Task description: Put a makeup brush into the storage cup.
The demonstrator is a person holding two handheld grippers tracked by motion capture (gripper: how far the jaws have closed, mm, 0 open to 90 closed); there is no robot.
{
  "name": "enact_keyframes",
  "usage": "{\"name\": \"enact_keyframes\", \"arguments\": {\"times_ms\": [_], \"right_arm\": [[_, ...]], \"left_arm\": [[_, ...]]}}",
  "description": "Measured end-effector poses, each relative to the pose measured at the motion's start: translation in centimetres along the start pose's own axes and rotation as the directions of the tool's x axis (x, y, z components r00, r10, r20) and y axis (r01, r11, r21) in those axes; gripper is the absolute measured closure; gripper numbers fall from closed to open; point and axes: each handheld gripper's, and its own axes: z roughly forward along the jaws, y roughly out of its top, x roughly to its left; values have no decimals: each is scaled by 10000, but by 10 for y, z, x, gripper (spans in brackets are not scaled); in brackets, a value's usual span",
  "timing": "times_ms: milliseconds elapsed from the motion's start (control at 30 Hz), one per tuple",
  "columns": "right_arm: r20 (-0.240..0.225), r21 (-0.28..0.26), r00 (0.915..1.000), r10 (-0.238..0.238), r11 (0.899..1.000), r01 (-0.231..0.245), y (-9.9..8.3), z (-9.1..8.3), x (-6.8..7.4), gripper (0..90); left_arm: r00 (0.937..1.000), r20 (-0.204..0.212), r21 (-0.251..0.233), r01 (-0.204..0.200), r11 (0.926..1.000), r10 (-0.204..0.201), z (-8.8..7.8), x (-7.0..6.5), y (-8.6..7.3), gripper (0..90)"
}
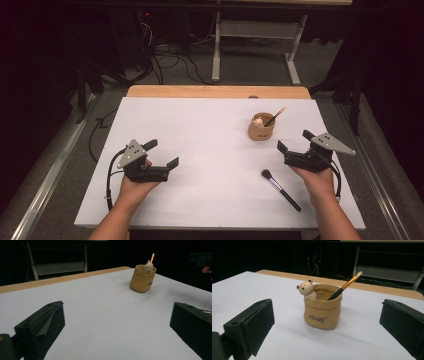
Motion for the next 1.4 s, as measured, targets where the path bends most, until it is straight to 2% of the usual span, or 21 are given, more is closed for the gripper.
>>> {"name": "enact_keyframes", "arguments": {"times_ms": [233, 500, 700, 800, 1000, 1200, 1400], "right_arm": [[42, -171, 9998, -200, 9997, 201, -6, -16, 0, 12], [221, -111, 9986, -475, 9988, 477, -17, -36, -3, 12], [253, -274, 9986, -464, 9985, 471, -21, -46, 0, 13], [266, -303, 9978, -615, 9976, 623, -21, -47, 2, 13], [333, -421, 9980, -539, 9976, 553, -19, -44, 3, 13], [414, -264, 9978, -516, 9983, 527, -21, -42, 2, 14], [605, 67, 9971, -458, 9989, 455, -24, -38, -1, 16]], "left_arm": [[10000, -76, 87, 5, 10000, -5, 0, 0, -1, 6], [10000, 9, 109, -47, 9999, 47, 1, -3, -1, 6], [10000, 28, 100, -23, 9999, 23, 1, -3, -2, 6], [10000, 56, 110, -4, 9999, 4, 1, -3, -3, 6], [10000, 69, 62, 15, 10000, -15, -1, -2, -3, 6], [9999, 113, 102, -63, 9999, 62, 0, -3, -3, 6], [9999, 92, 68, 71, 10000, -72, -2, -1, -4, 6]]}}
